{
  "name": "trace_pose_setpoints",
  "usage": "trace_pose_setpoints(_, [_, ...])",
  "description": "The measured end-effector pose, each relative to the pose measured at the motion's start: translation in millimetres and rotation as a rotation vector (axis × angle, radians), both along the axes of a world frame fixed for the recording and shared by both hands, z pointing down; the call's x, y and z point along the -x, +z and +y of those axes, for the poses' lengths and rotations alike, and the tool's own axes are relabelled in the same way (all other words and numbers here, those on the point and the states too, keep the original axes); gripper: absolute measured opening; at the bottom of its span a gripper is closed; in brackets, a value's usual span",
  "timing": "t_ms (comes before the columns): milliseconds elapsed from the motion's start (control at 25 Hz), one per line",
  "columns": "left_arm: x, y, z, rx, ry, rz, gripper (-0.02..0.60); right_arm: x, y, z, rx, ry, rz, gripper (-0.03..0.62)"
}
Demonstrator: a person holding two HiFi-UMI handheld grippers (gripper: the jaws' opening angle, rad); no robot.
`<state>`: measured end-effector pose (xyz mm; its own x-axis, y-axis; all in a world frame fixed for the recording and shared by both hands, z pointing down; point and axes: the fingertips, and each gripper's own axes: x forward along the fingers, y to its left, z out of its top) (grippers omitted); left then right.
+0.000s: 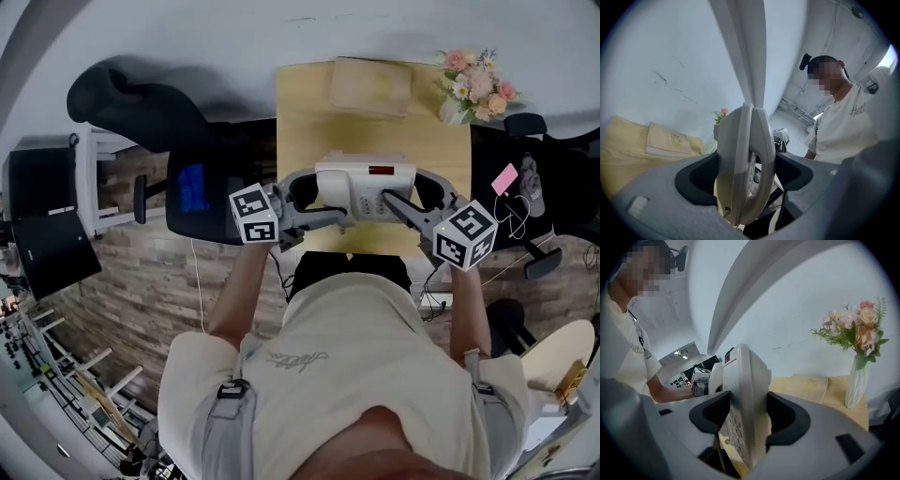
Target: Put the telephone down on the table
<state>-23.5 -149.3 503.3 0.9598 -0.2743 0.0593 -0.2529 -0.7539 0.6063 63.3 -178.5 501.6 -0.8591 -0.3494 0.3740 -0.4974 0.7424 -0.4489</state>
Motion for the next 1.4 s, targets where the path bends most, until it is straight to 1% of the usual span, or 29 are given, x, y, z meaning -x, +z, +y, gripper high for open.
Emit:
trace_pose_setpoints(160, [25,8,10,0.041,-0.009,0.008,0.375,26,8,9,0.03,-0.013,0.006,0.238])
trace_pose_setpoints(360, [62,8,16,0.058,-0.026,-0.029,0.376,64,10,11,0.036,-0.06,-0.008,0.238])
trace_pose_setpoints(480, [69,19,14,0.083,-0.018,-0.037,0.375,70,24,11,0.069,-0.047,-0.021,0.239])
trace_pose_setpoints(560, [69,35,10,0.1,0.006,-0.042,0.375,69,40,9,0.097,-0.026,-0.017,0.238])
trace_pose_setpoints(680, [60,63,-5,0.131,0.045,-0.03,0.376,58,69,-2,0.138,0.015,0.002,0.238])
trace_pose_setpoints(840, [34,96,-21,0.19,0.098,0.007,0.376,32,102,-12,0.184,0.074,0.033,0.238])
trace_pose_setpoints(1000, [10,122,-33,0.236,0.136,0.013,0.376,8,128,-21,0.231,0.109,0.039,0.238])
trace_pose_setpoints(1240, [-13,155,-46,0.296,0.161,-0.022,0.375,-16,167,-30,0.298,0.138,-0.003,0.238])
trace_pose_setpoints(1400, [-22,180,-49,0.351,0.173,-0.053,0.376,-24,194,-33,0.365,0.123,-0.002,0.238])
